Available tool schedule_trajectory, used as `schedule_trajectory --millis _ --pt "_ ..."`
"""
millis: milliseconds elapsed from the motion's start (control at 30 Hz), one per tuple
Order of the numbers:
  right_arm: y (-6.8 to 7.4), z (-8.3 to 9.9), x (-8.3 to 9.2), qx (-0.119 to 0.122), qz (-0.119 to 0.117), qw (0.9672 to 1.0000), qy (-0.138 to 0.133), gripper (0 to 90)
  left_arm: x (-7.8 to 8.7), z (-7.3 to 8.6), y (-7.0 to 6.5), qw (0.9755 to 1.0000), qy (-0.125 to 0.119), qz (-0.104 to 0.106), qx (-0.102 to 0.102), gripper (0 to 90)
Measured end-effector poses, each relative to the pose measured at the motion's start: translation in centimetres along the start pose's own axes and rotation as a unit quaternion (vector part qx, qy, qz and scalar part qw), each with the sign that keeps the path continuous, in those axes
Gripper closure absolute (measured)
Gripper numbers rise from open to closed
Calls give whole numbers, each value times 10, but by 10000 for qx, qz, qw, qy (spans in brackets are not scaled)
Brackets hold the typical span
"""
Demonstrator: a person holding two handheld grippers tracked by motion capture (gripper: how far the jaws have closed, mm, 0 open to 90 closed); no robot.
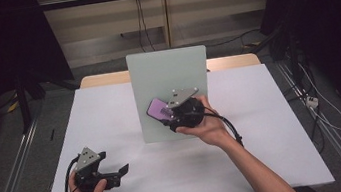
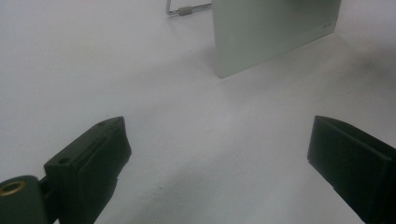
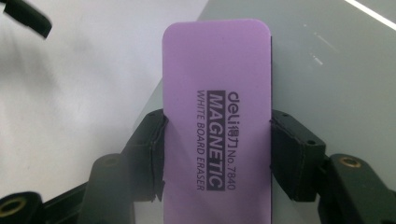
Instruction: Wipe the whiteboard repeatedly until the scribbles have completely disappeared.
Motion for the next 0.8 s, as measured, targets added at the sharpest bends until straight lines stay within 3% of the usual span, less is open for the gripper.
schedule_trajectory --millis 367,567,700,800 --pt "-40 -16 48 -277 586 9970 -430 418 -1 0 0 10000 -9 22 8 54" --pt "-36 -11 44 -240 590 9972 -403 418 -1 0 -1 10000 10 29 -13 54" --pt "-25 -5 34 -49 623 9978 -233 418 -2 0 -1 10000 48 23 -28 54" --pt "-19 -1 27 -34 551 9983 -186 419 -2 0 -2 10000 50 37 -32 54"
Point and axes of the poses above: each handheld gripper's, and its own axes: x roughly backward along the jaws, z roughly out of its underside, y roughly to its left, the point moved 4 cm from there along -x, roughly forward along the jaws, and after that the axes turned 2 degrees about -z, right-handed, at the moved point
